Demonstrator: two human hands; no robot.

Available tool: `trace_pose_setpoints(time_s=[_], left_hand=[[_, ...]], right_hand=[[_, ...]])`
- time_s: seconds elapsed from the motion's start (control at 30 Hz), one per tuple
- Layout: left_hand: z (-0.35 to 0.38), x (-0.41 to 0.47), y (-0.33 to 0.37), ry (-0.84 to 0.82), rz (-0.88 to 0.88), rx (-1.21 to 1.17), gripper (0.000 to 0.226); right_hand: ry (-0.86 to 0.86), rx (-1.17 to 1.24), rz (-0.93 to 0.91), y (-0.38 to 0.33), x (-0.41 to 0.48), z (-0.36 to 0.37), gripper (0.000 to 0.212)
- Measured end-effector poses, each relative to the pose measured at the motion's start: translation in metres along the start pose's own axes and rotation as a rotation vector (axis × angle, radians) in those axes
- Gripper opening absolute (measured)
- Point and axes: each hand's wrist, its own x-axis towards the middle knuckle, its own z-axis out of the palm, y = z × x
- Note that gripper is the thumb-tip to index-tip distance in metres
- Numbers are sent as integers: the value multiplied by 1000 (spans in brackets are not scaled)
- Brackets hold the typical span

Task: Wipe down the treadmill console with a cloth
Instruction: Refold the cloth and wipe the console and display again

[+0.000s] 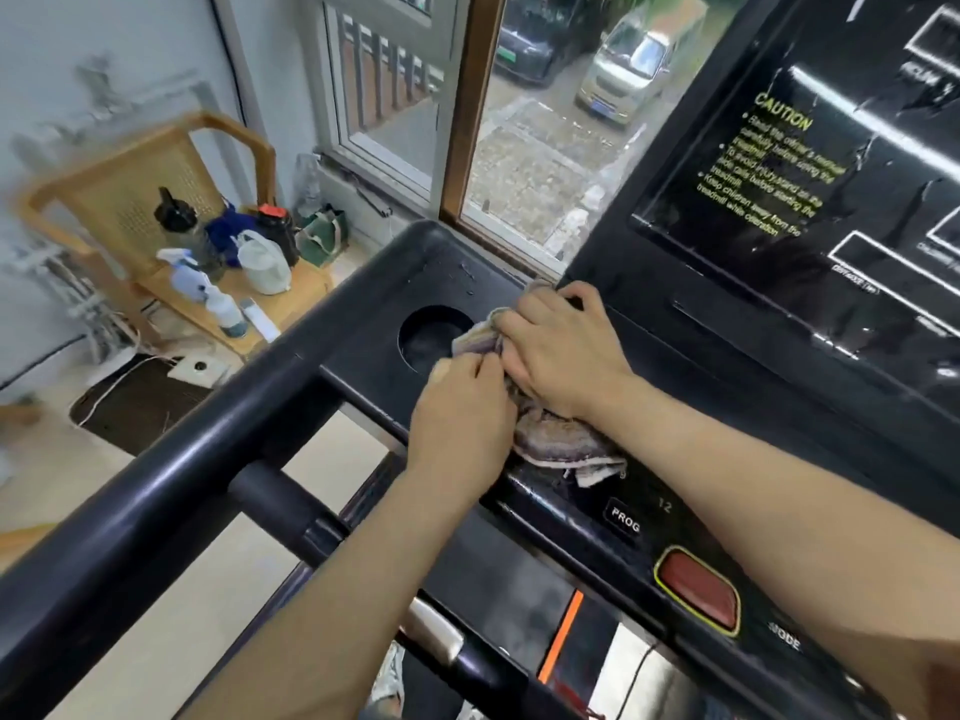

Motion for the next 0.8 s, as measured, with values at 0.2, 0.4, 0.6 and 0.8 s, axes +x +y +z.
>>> trace_pose_setpoints(time_s=[0.2,0.4,0.6,0.8], left_hand=[[-8,-3,-6,-82,-11,102,26],[-9,14,8,-46,-13,47,31],[25,101,13,-56,183,-14,43],[14,82,11,-99,163,0,38]], right_hand=[[56,47,22,-18,-6,0,33],[104,210,66,-15,-23,12,36],[249,194,337,-9,-19,19,49],[235,208,236,-3,-30,13,48]])
